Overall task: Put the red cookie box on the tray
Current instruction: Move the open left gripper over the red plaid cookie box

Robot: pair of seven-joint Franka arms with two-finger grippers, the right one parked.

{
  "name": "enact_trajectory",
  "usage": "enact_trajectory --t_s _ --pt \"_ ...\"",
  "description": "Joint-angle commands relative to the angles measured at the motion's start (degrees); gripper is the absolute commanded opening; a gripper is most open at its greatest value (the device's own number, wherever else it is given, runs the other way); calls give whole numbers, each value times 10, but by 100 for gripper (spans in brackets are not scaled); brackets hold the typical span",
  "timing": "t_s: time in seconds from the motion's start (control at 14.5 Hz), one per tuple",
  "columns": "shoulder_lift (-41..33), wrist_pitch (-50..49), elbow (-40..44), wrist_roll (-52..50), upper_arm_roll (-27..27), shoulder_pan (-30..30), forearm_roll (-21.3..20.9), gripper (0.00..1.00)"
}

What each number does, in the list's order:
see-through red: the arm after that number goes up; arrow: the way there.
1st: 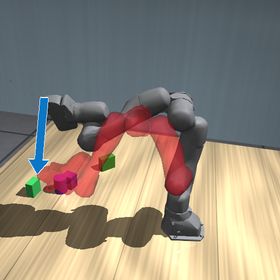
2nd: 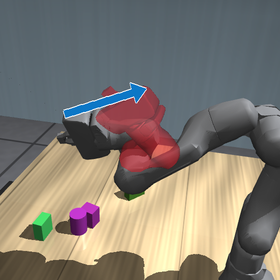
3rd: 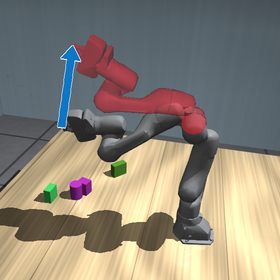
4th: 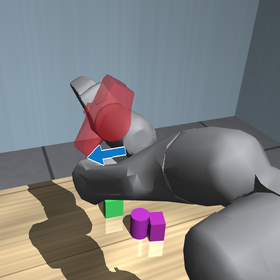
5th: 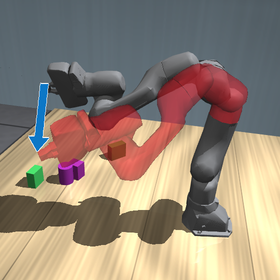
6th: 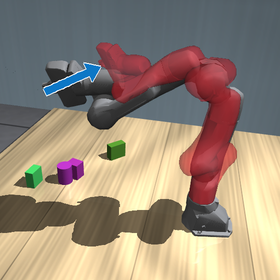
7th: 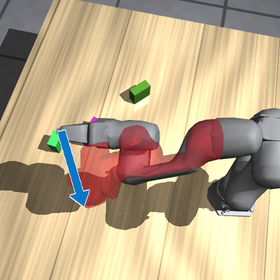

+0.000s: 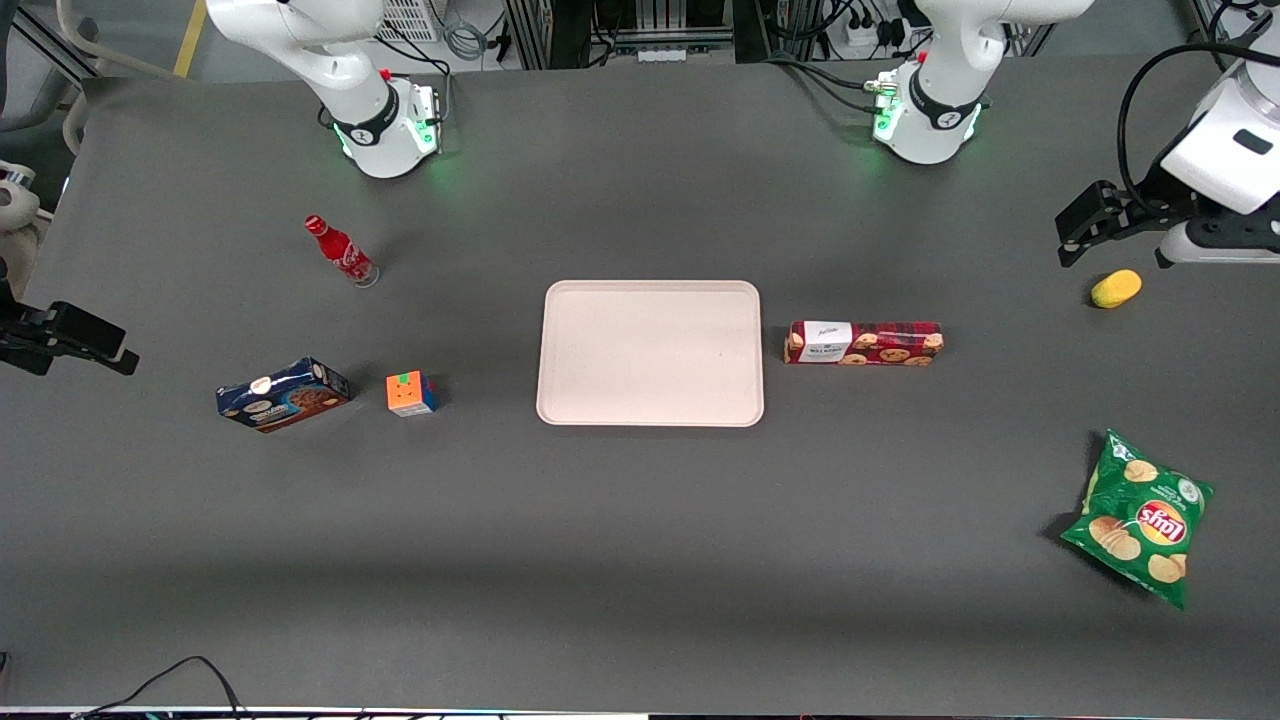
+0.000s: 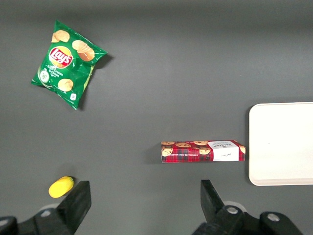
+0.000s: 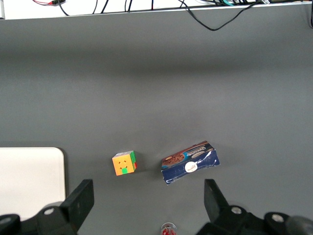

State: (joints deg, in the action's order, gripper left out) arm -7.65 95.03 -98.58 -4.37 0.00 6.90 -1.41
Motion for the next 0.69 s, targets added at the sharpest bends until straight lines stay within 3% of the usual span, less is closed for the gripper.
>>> enact_trajectory --t_s 0.0,0.34,0.62 --pt "9 -9 19 0 -2 -3 5 100" --pt "13 -19 17 11 -4 6 4 100" --pt "24 -58 -6 200 -10 26 2 100"
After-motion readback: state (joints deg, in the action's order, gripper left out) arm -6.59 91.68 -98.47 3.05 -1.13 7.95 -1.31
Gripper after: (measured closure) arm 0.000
